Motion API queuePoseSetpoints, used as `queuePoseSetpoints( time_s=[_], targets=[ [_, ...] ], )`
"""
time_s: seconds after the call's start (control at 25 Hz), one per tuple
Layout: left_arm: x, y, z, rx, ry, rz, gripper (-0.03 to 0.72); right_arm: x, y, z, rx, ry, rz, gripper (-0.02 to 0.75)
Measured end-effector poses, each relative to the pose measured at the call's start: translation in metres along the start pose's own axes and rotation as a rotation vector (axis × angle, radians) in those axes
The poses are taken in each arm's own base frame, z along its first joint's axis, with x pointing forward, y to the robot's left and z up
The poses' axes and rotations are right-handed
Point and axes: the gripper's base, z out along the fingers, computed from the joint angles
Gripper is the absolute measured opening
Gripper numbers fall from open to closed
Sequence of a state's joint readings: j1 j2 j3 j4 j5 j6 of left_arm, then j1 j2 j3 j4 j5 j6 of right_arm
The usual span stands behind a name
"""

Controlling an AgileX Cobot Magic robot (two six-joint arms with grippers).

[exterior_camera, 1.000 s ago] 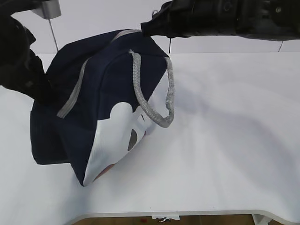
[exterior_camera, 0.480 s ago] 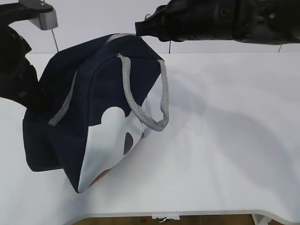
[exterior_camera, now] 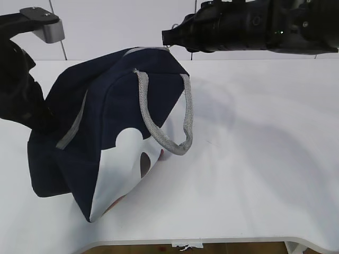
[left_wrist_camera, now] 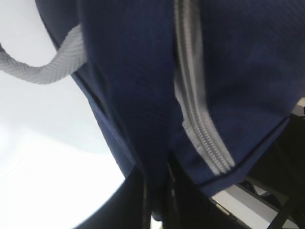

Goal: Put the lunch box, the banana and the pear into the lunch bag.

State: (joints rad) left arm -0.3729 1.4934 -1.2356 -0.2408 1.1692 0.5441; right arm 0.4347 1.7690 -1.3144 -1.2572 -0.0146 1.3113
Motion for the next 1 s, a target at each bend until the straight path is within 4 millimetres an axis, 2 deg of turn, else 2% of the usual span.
queuePoseSetpoints(
  time_s=[0.28, 0.4, 0.44, 0.52, 0.56, 0.64, 0.68, 0.72, 0.8, 0.88, 0.96, 1.0],
  targets=[
    [0.000, 0.000, 0.000, -0.003, -0.004, 0.000, -0.003, -0.003, 0.000, 0.000, -0.079, -0.023, 0.073, 0.001],
    [0.002, -0.001, 0.000, 0.004, 0.018, -0.069, 0.029, -0.003, 0.001, 0.000, -0.098, -0.025, 0.108, 0.001],
    [0.001, -0.001, -0.004, 0.002, 0.021, -0.097, 0.111, -0.003, 0.001, 0.000, -0.103, -0.026, 0.114, 0.001],
    [0.001, -0.001, -0.005, 0.001, 0.022, -0.101, 0.130, -0.003, 0.001, 0.000, -0.118, -0.026, 0.124, 0.001],
    [-0.004, 0.000, -0.014, -0.014, 0.000, -0.132, 0.284, -0.003, 0.002, -0.001, -0.131, -0.024, 0.133, 0.001],
    [-0.004, 0.000, -0.014, -0.014, 0.000, -0.132, 0.284, -0.002, 0.004, -0.001, -0.150, -0.014, 0.140, 0.001],
    [-0.010, 0.000, -0.025, -0.029, -0.036, -0.151, 0.414, -0.002, 0.005, -0.001, -0.164, -0.005, 0.134, 0.001],
    [-0.013, 0.000, -0.032, -0.036, -0.057, -0.166, 0.456, -0.001, 0.006, -0.001, -0.174, 0.002, 0.134, 0.001],
    [-0.013, 0.000, -0.032, -0.036, -0.057, -0.166, 0.456, 0.000, 0.008, -0.002, -0.198, 0.019, 0.144, 0.001],
    [-0.021, 0.000, -0.046, -0.045, -0.111, -0.207, 0.487, 0.002, 0.010, -0.001, -0.221, 0.034, 0.149, 0.001],
    [-0.022, -0.001, -0.048, -0.039, -0.117, -0.212, 0.489, 0.004, 0.012, 0.000, -0.248, 0.049, 0.165, 0.001],
    [-0.029, -0.006, -0.055, 0.013, -0.165, -0.231, 0.491, 0.006, 0.013, 0.001, -0.261, 0.058, 0.170, 0.001]
  ],
)
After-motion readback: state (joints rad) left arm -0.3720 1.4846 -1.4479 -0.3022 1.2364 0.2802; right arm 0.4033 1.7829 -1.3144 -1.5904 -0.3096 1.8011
